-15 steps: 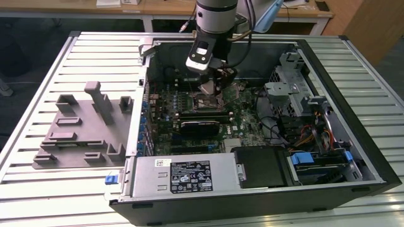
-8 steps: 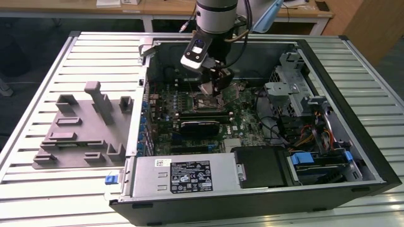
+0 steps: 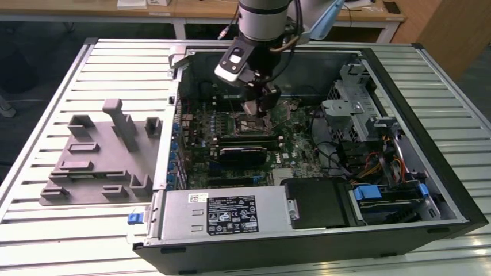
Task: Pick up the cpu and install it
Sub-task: 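Place the cpu into insertion slot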
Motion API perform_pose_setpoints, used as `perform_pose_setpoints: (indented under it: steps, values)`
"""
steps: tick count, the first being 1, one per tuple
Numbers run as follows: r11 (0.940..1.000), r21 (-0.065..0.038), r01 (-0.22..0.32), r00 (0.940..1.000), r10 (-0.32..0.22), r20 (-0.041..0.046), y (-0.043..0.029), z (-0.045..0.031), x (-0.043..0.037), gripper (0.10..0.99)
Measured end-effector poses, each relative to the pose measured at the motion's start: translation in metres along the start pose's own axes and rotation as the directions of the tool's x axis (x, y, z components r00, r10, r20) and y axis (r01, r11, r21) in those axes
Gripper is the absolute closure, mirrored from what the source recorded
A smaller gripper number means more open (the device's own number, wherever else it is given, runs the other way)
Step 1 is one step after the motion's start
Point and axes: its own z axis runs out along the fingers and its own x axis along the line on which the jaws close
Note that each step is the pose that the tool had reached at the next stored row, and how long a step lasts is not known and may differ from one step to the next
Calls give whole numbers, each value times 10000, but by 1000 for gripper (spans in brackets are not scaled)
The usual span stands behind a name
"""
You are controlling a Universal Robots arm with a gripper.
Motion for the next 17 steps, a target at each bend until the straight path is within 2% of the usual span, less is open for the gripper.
perform_pose_setpoints:
  steps: [3,6,9,14,15,17]
  values:
    - [9985,14,-540,9985,540,14,0,2,0,545]
    - [9940,28,-1089,9941,1089,28,0,5,0,545]
    - [9867,42,-1623,9867,1623,43,0,8,0,545]
    - [9679,62,-2512,9679,2512,70,-1,14,0,545]
    - [9655,64,-2604,9655,2604,73,-1,14,0,545]
    - [9652,62,-2616,9652,2616,71,-1,18,1,545]
